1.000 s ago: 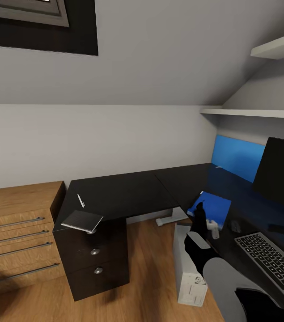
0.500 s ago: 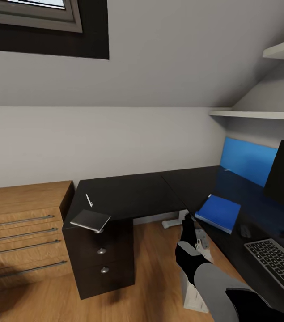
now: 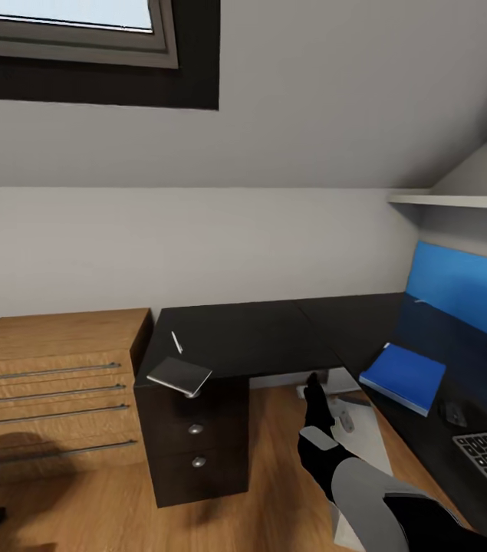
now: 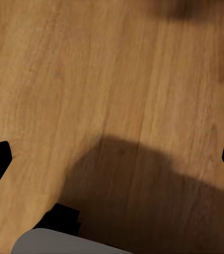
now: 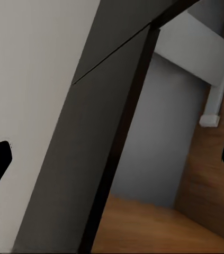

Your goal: In the bedroom, organize the workspace by keeping the computer under the desk, ensuring the monitor is on the desk, placing the keyboard on the desk next to the monitor, placing the mouse on the desk next to the keyboard, moving the folder from the swivel chair onto the desk next to the mouse, stacking the notebook on top of the folder with the pen on top of the notebook, and positioning the swivel chair next to the desk.

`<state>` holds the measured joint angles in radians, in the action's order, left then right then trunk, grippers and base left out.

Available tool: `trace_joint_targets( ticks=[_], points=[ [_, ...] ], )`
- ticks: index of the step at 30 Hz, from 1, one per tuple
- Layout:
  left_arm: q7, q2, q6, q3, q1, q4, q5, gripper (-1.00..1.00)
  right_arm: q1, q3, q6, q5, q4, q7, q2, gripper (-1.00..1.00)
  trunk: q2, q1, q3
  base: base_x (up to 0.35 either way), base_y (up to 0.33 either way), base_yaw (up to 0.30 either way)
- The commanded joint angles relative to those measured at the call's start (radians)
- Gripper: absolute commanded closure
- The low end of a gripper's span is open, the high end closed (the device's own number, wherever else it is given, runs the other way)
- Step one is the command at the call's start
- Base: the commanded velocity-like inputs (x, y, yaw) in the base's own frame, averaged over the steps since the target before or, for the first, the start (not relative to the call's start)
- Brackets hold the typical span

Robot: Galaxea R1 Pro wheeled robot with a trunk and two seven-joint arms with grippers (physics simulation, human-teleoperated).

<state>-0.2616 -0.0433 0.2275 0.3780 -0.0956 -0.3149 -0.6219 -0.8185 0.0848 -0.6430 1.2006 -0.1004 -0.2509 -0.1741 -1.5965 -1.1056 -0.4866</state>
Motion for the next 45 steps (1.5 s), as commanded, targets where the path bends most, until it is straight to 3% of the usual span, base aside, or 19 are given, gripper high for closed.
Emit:
trace_joint_targets(
  ticks=[1,11,24,45],
  points=[
    [-0.006,0.0,0.004,0.009,-0.001,0.0,-0.007,-1.0,-0.001,0.008,-0.001,0.0,0.004,-0.01,0.0,-1.0,-0.001,0.0,0.0,0.0,0.0,0.229],
    [-0.006,0.0,0.004,0.009,-0.001,0.0,-0.007,-1.0,-0.001,0.006,0.038,-0.02,0.042,-0.011,0.0,-1.0,-0.001,0.0,0.009,0.0,0.0,0.234],
    [-0.006,0.0,0.004,0.009,-0.001,0.0,-0.007,-1.0,-0.001,0.006,0.26,-0.061,0.055,-0.007,0.0,-1.0,-0.001,0.0,0.013,0.0,0.0,0.269],
    [-0.005,0.0,0.004,0.009,-0.001,0.0,-0.007,-1.0,-0.001,0.006,0.346,-0.136,0.057,-0.008,0.0,-1.0,-0.001,0.0,0.013,0.0,0.0,0.282]
  ],
)
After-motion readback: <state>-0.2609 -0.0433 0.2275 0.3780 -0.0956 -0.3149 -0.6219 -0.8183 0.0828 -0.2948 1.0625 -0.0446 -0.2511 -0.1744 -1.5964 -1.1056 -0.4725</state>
